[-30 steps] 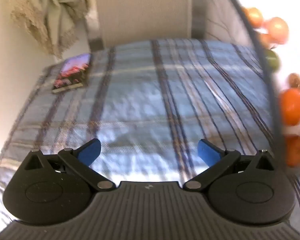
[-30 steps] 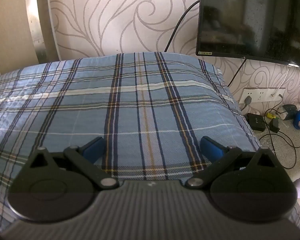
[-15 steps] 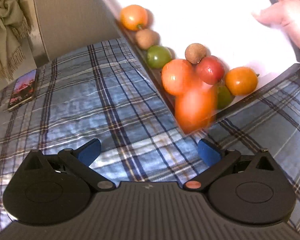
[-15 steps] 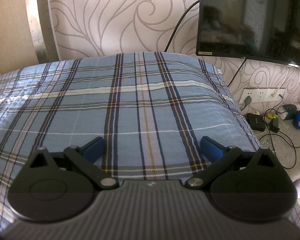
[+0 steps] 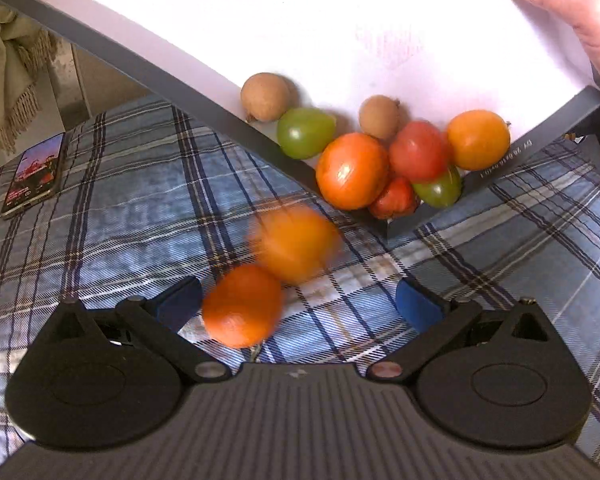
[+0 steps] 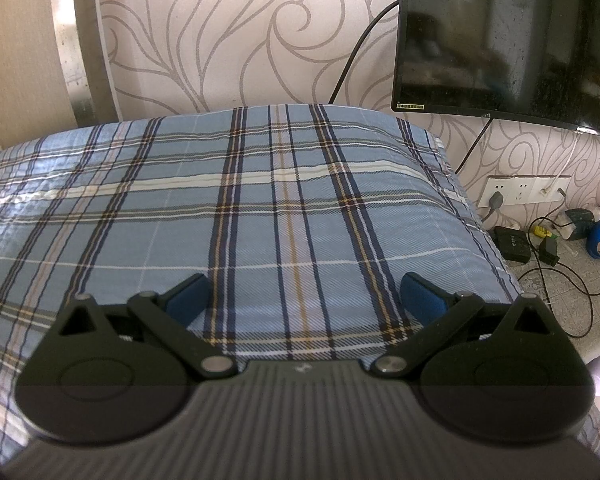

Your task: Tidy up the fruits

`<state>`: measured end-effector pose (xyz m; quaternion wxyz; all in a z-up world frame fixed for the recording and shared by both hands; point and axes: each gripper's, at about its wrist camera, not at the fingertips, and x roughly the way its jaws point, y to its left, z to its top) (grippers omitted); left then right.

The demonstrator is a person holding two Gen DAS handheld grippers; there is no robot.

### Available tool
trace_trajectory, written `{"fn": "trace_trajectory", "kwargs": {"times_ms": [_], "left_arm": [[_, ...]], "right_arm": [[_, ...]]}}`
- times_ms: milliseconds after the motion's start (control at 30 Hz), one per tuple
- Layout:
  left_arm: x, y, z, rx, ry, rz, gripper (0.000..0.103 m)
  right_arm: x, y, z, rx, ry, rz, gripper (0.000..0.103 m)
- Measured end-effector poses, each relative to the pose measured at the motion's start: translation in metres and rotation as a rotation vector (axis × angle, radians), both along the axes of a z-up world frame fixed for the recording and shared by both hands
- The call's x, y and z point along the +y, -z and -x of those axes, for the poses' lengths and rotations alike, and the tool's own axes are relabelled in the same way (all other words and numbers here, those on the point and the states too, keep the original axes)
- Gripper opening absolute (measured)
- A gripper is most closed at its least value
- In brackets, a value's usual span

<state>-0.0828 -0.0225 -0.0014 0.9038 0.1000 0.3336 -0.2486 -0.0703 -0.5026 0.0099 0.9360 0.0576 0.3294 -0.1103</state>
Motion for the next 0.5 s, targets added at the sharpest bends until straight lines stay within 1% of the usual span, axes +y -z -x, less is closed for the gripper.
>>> {"fn": "trace_trajectory", "kwargs": {"times_ms": [500], "left_arm": [[0.0022,0.0001,0.0004,0.0,0.005,-0.001,0.103]], "right_arm": [[0.0004,0.0002,0.0006,-0.001,0.0,0.0,0.103]]}}
